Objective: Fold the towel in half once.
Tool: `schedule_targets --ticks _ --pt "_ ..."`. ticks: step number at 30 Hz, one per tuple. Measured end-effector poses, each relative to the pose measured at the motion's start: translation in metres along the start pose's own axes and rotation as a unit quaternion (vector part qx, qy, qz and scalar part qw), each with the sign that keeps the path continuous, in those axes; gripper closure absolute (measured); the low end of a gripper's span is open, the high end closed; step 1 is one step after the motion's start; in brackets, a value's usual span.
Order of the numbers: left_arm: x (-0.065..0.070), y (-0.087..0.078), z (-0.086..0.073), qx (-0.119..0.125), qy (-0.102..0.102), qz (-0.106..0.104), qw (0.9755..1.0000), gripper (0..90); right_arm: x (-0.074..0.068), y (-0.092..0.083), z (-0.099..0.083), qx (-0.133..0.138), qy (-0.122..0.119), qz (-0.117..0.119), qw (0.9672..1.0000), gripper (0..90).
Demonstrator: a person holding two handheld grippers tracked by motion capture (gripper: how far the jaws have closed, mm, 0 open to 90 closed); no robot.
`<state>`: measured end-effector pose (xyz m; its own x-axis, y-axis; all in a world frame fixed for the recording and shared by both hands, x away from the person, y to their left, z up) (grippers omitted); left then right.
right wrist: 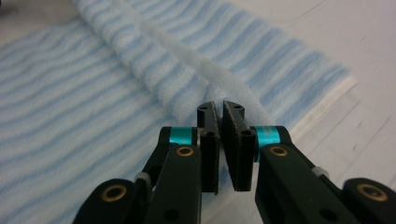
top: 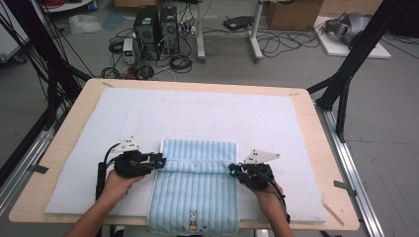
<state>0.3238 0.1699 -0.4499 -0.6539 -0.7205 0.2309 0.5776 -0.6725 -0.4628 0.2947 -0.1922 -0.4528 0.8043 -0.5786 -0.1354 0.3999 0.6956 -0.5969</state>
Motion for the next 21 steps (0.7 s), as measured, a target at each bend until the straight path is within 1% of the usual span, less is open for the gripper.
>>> schedule_targets --ticks 1,2,3,4,5,6,7,9,10,11,12,13,14,15,17,19,20,21 --pt "-0.004 -0.002 0.001 0.006 -0.005 0.012 0.9999 51.3 -0.002 -0.002 -0.003 -0.006 -0.005 -0.002 1.0 80.4" --pt "-0.008 -0.004 0.003 0.011 -0.013 0.024 0.9996 48.8 -0.004 -0.005 -0.004 -0.008 -0.007 -0.001 0.9999 77.4" --pt "-0.013 -0.006 0.004 0.016 -0.021 0.033 0.9991 46.7 -0.004 -0.008 -0.006 -0.003 -0.005 -0.005 1.0 72.2" --pt "-0.018 -0.007 0.006 0.021 -0.032 0.039 0.9985 45.2 -0.003 -0.011 -0.005 0.008 0.001 -0.008 0.9999 69.6" --pt "-0.021 -0.008 0.007 0.024 -0.038 0.041 0.9982 44.6 0.0 -0.015 -0.004 0.022 0.006 -0.013 0.9997 66.6" --pt "-0.026 -0.01 0.01 0.033 -0.049 0.043 0.9973 44.6 0.002 -0.018 -0.002 0.034 0.012 -0.018 0.9992 61.1" --pt "-0.028 -0.011 0.012 0.036 -0.052 0.046 0.997 44.6 0.008 -0.022 0.003 0.061 0.029 -0.036 0.9971 58.7" --pt "-0.033 -0.011 0.015 0.042 -0.052 0.05 0.9965 44.8 0.016 -0.024 0.011 0.094 0.047 -0.047 0.9934 58.5" --pt "-0.035 -0.011 0.016 0.045 -0.053 0.054 0.9961 44.9 0.019 -0.024 0.015 0.106 0.051 -0.055 0.9915 58.4" --pt "-0.036 -0.01 0.016 0.044 -0.054 0.056 0.996 44.9 0.023 -0.022 0.019 0.114 0.056 -0.058 0.9902 58.7" --pt "-0.038 -0.008 0.015 0.041 -0.054 0.059 0.9959 44.9 0.026 -0.018 0.022 0.11 0.058 -0.063 0.9902 59.2" --pt "-0.039 -0.006 0.014 0.037 -0.054 0.06 0.9961 44.9 0.029 -0.014 0.024 0.096 0.055 -0.073 0.9912 59.2" --pt "-0.04 -0.003 0.013 0.032 -0.053 0.061 0.9962 44.8 0.03 -0.008 0.024 0.081 0.052 -0.074 0.9925 59.1" --pt "-0.041 -0.001 0.012 0.025 -0.052 0.061 0.9965 44.6 0.03 -0.002 0.024 0.067 0.052 -0.071 0.9939 59.1" --pt "-0.041 0.004 0.01 0.014 -0.053 0.062 0.9965 44.0 0.028 0.009 0.02 0.032 0.039 -0.07 0.9963 59.0" --pt "-0.042 0.01 0.008 0.007 -0.054 0.064 0.9964 43.4 0.026 0.018 0.015 0.002 0.024 -0.073 0.997 59.0" --pt "-0.042 0.013 0.007 0.004 -0.055 0.067 0.9962 43.1 0.025 0.021 0.013 -0.016 0.02 -0.075 0.9969 58.6" --pt "-0.042 0.017 0.006 -0.002 -0.058 0.069 0.996 42.8 0.026 0.024 0.011 -0.026 0.019 -0.079 0.9964 57.0"
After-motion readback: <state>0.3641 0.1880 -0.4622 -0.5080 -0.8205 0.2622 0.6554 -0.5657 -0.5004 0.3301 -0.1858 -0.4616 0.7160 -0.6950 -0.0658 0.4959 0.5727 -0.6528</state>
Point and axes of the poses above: each handheld gripper's, and its own axes: y roughly forward along the jaws, z roughly out of its top, x roughly to its right, the point moved 3 cm from there along y, roughly forward along the jaws, and after that the axes turned 7 degrees about z, right-handed, at the moved point
